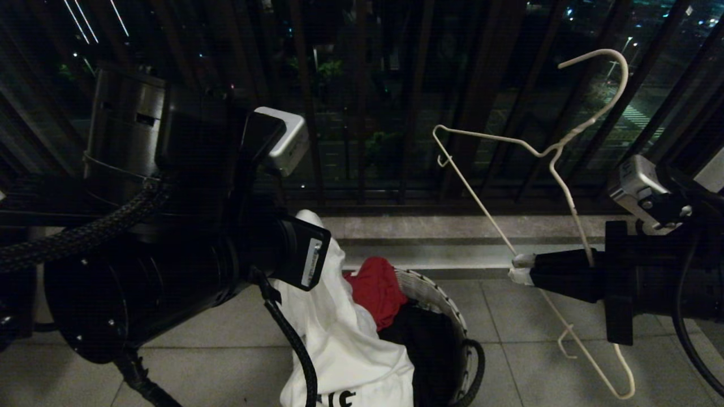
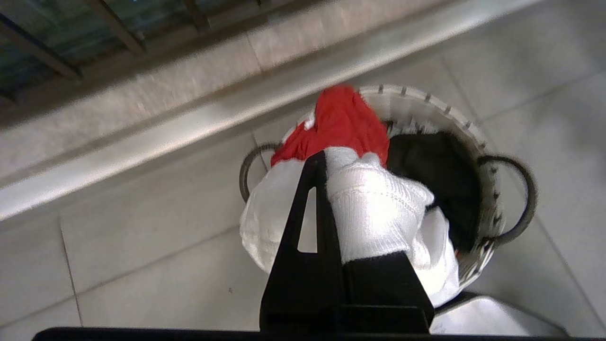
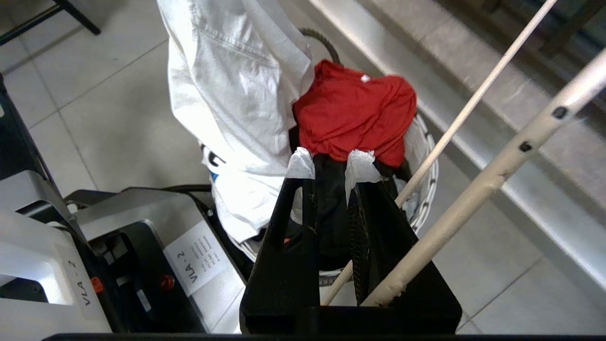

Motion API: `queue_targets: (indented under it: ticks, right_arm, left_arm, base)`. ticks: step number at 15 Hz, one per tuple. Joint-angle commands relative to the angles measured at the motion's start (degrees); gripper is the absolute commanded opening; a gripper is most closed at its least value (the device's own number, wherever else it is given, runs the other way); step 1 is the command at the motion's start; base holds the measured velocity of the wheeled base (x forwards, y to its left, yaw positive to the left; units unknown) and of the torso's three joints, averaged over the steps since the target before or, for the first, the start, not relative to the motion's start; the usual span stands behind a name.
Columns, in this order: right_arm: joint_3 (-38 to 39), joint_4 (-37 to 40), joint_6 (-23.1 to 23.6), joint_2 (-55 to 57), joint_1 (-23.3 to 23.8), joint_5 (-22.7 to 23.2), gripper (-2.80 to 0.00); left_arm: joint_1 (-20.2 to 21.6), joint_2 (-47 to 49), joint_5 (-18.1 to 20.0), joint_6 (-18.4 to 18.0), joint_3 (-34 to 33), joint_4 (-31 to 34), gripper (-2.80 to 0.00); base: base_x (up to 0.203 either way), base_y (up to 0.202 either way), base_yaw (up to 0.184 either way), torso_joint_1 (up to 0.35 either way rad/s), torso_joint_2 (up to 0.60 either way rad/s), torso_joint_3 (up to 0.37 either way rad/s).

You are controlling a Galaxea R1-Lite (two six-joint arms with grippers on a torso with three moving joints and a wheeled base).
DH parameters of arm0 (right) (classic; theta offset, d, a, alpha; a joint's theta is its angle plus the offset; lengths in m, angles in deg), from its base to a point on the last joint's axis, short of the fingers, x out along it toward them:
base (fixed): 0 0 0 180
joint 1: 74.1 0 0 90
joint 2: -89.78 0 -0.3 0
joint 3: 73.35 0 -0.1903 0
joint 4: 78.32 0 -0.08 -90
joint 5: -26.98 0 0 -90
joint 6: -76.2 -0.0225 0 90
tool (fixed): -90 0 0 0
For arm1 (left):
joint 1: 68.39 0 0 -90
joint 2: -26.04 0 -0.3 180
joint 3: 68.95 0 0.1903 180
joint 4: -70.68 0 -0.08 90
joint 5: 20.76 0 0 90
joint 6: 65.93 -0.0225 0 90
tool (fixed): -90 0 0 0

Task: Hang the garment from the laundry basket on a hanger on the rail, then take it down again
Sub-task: Pick up clothes from the basket

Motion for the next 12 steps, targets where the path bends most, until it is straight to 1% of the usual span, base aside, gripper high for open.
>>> queue_targets:
  ticks: [1,4,7,12]
  right_arm:
    - [0.03,-0.06,0.2,-0.1,-0.02,0.16,-2.8]
    - [0.03,-0.06,0.2,-0.01,-0.02,0.16,-2.8]
    - [0.03,-0.06,0.2,-0.01,-0.02,0.16,-2.8]
    - [0.03,-0.06,0.2,0.16,-0.02,0.16,-2.8]
  left_arm:
    - [0.39,0.41,-0.21,0.03,0.02,-0.21,-2.8]
    - [1.95,1.39,-0.12,-0.05,-0.05,-1.34,-2.8]
    - [4.11,2.59,1.06,-0.06,0.11,-2.08,-2.8]
    - [4.37,2.76,1.31,-0.06,-0.05,-2.08,-2.8]
  base:
    - [0.0,0.0,0.0,0.001,0.0,0.207]
    - [0.0,0.0,0.0,-0.003,0.0,0.203]
    - [0.0,0.0,0.0,-0.001,0.01,0.201]
    - [0.0,0.0,0.0,0.004,0.0,0.206]
